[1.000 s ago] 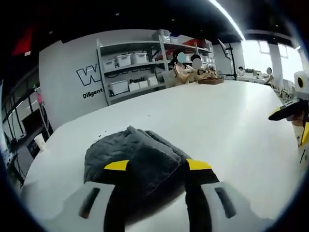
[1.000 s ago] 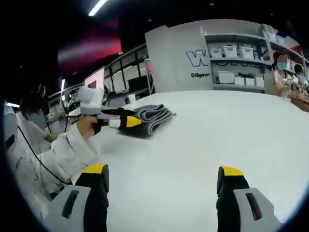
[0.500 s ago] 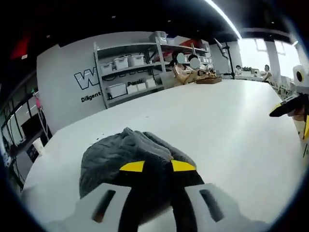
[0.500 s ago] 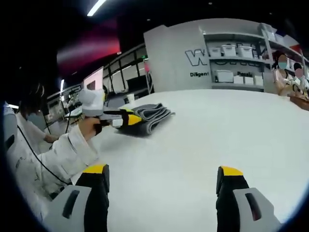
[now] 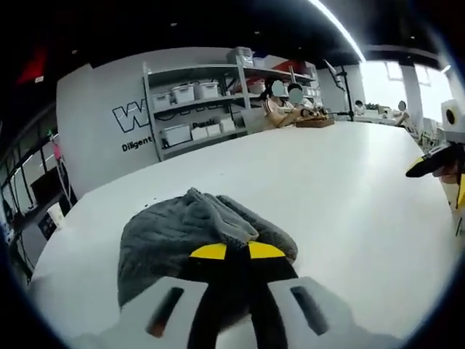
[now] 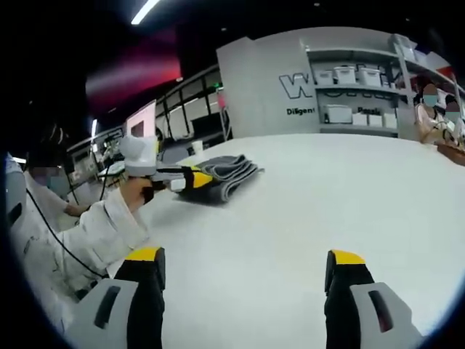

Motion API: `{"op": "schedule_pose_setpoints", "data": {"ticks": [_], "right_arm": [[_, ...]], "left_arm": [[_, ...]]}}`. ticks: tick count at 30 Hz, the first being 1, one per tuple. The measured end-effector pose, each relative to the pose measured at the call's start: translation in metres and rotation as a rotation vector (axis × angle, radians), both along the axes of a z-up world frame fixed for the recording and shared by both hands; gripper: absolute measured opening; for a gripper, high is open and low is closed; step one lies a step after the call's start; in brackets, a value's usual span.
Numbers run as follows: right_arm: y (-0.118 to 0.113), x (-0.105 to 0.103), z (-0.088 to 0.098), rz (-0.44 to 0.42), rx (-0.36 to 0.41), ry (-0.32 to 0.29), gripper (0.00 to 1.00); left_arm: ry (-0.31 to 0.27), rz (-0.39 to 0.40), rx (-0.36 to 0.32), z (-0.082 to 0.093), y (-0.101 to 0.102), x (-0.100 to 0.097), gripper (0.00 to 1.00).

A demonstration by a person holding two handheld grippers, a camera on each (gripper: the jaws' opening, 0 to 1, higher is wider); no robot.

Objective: Open the folded towel by lifting each exposed corner and separating the folded layers until the towel lies flat within the target outline without major curled edges

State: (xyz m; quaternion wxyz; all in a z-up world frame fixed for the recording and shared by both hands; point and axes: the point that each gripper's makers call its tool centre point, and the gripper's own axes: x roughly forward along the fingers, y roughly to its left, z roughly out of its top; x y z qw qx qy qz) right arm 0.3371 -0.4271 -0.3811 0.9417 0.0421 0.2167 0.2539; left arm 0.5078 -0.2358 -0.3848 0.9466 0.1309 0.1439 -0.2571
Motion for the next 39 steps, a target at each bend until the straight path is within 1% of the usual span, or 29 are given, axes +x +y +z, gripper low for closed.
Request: {"op": "schedule_pose_setpoints", "data": {"ticks": [6,12,22,25,34,39], "right_arm": [[0.0,0.001,0.0,0.002,-0.003,0.002,0.9],[0.0,0.001,-0.001,0.001,-0.005,0.004,0.9],[0.001,0.002,-0.001,0.004,-0.008,0.007,0.9],[0.001,0.002,-0.002,0.005,-0.01,0.009,0.9],[-0.001,0.001,-0.004,0.0,-0.012,0.015,0.89],[-0.003,0.0,-0.004,-0.005,-0.01,0.017,0.89]], "left_arm": [[0.003,-0.013,0.003,-0.002,-0.004,0.001,0.06],[0.0,-0.032,0.023,-0.005,-0.009,0.001,0.06],[0.002,-0.059,0.018,-0.007,-0.014,-0.001,0.06],[-0.001,-0.081,0.024,-0.009,-0.022,-0.002,0.06],[-0.001,-0.122,0.025,-0.01,-0.034,-0.006,0.05],[-0.01,-0.157,0.045,-0.011,-0.044,-0.009,0.05]]}}
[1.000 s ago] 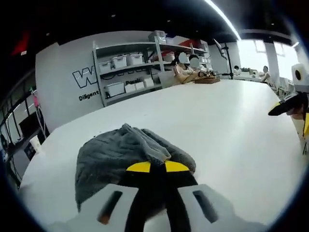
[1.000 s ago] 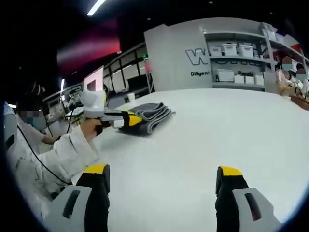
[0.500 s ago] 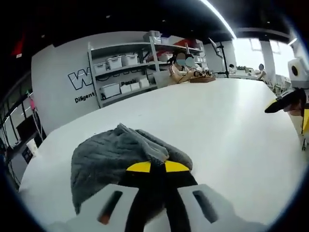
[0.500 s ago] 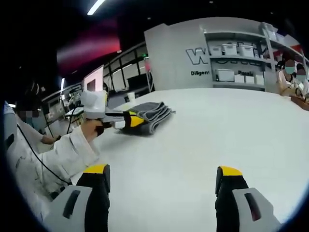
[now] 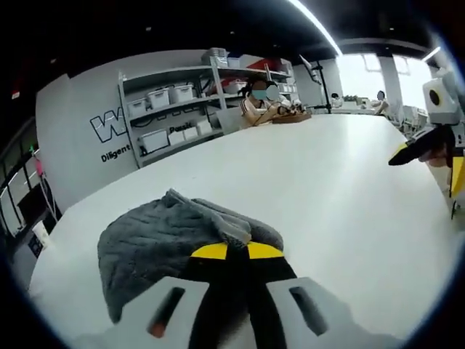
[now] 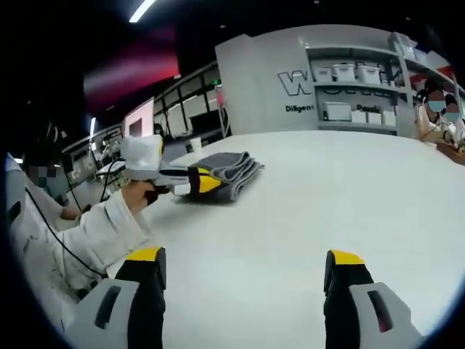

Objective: Open the folded towel by lifting each exposed corner and separating the folded layers until the towel lies flat within the target outline without major curled edges

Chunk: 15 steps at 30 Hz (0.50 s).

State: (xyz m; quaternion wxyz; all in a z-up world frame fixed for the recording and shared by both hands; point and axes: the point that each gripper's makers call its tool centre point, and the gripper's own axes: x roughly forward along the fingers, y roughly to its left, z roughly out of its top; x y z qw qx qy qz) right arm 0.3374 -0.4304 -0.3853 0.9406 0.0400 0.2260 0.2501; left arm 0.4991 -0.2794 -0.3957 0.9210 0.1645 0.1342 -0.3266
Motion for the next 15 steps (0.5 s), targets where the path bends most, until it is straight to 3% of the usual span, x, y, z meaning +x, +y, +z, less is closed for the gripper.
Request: {"op": "schedule_pose_setpoints", "data": {"ticks": [15], "right_arm": [[-0.002,-0.002,0.0,0.001,-0.002,0.001,0.89]], "left_arm": [[-0.033,-0.093,0.031,0.0,-0.024,-0.014,0.05]]}}
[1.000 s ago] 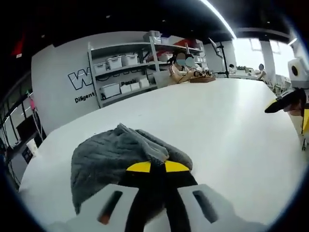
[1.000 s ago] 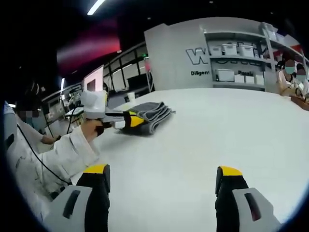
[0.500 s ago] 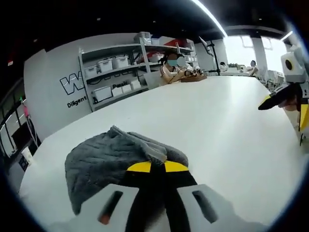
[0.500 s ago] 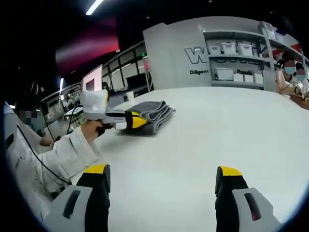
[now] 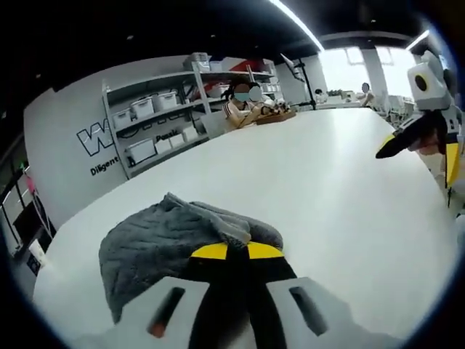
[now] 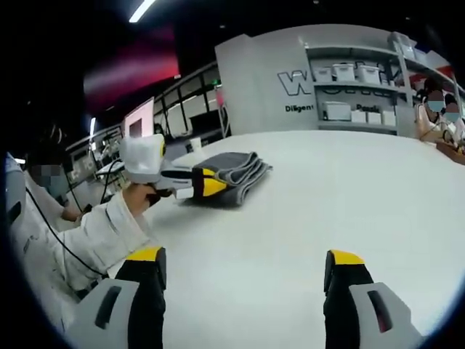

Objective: Open the folded towel by lifting each exposed corner and separating the folded layers until the towel lies flat within the target outline without major curled edges

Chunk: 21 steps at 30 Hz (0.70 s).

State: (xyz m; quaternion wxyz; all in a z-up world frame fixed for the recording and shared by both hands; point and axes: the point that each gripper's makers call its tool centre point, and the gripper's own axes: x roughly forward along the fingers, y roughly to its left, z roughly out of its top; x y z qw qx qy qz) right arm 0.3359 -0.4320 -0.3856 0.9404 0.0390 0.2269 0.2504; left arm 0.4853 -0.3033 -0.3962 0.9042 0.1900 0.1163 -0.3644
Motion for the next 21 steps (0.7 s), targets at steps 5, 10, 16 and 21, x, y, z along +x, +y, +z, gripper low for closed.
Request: {"op": "schedule_pose_setpoints", "data": {"ticks": [5,10,16,21], "right_arm": [[0.0,0.0,-0.001,-0.001,-0.001,0.004,0.89],[-0.001,-0.001,-0.001,-0.003,-0.001,0.003,0.89],[-0.003,-0.001,-0.001,-0.008,0.0,0.006,0.89],[0.007,-0.005,-0.001,0.032,-0.015,0.004,0.93]], "left_arm": [[-0.005,-0.037,0.006,0.0,-0.011,-0.007,0.05],[-0.003,-0.057,0.005,0.0,-0.017,-0.01,0.05],[-0.002,-0.08,0.006,0.0,-0.023,-0.016,0.05],[0.001,-0.095,0.006,0.0,-0.028,-0.02,0.05]]}}
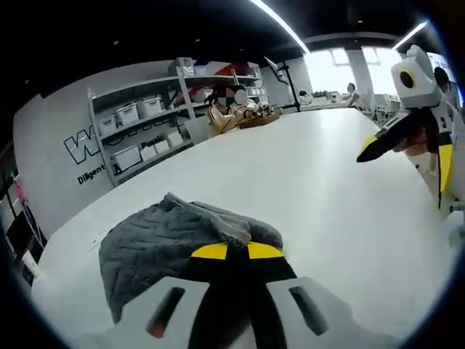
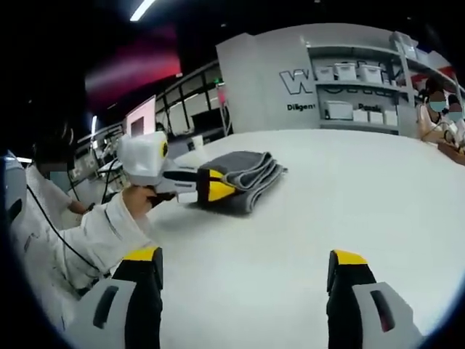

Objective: Open the folded towel by lifting each exposed corner and separating the folded layers until the towel lies flat within the target outline without major curled edges

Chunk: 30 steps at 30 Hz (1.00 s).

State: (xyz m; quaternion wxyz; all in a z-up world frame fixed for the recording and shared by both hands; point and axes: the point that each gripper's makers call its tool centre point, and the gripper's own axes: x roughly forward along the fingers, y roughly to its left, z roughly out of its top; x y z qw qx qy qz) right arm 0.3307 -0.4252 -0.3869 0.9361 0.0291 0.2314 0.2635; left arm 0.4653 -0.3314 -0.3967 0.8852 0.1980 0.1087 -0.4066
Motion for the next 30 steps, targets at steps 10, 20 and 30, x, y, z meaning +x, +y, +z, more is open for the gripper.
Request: {"op": "schedule_pose_setpoints", "data": {"ticks": [10,20,30], "right_arm": [[0.0054,-0.0018,-0.0035,0.02,-0.03,0.012,0.99],[0.0068,-0.0025,-0.0008,0.024,-0.022,0.011,1.0],[0.0055,-0.0028,0.0001,0.017,-0.022,0.008,1.0]], "left_arm": [[0.007,-0.016,-0.003,0.0015,-0.0039,-0.005,0.05],[0.008,-0.024,-0.002,0.0026,-0.0064,-0.0064,0.05],[0.021,-0.024,-0.03,0.008,-0.0042,-0.0055,0.05]]}}
